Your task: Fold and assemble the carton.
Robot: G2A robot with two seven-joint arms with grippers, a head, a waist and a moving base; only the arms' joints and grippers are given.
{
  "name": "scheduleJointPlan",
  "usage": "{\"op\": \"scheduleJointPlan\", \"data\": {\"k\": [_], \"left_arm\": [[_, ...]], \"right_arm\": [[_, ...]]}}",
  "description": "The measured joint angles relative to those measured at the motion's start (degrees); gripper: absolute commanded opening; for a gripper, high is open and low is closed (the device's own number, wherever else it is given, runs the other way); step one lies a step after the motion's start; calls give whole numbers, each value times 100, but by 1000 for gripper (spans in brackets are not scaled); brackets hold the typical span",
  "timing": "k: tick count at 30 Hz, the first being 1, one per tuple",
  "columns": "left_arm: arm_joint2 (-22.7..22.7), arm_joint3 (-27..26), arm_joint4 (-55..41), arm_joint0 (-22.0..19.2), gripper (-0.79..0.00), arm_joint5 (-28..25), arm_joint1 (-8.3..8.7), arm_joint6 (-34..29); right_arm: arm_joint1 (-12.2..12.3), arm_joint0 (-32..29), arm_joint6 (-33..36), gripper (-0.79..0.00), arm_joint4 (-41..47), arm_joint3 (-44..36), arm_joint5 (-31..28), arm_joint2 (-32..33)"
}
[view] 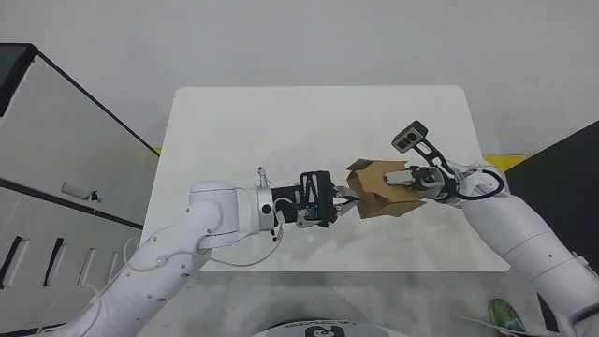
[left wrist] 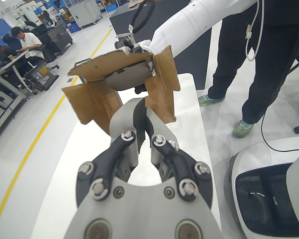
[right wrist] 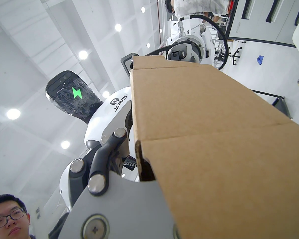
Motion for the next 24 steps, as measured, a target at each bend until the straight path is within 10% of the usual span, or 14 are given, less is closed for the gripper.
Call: {"op": "scheduleJointPlan", "data": {"k": [24], "left_arm": [[-381,-695,95,506,-785,-105,118,34]], "right_arm": [[-342,-381,0,-785,-144,693,0,817]]}}
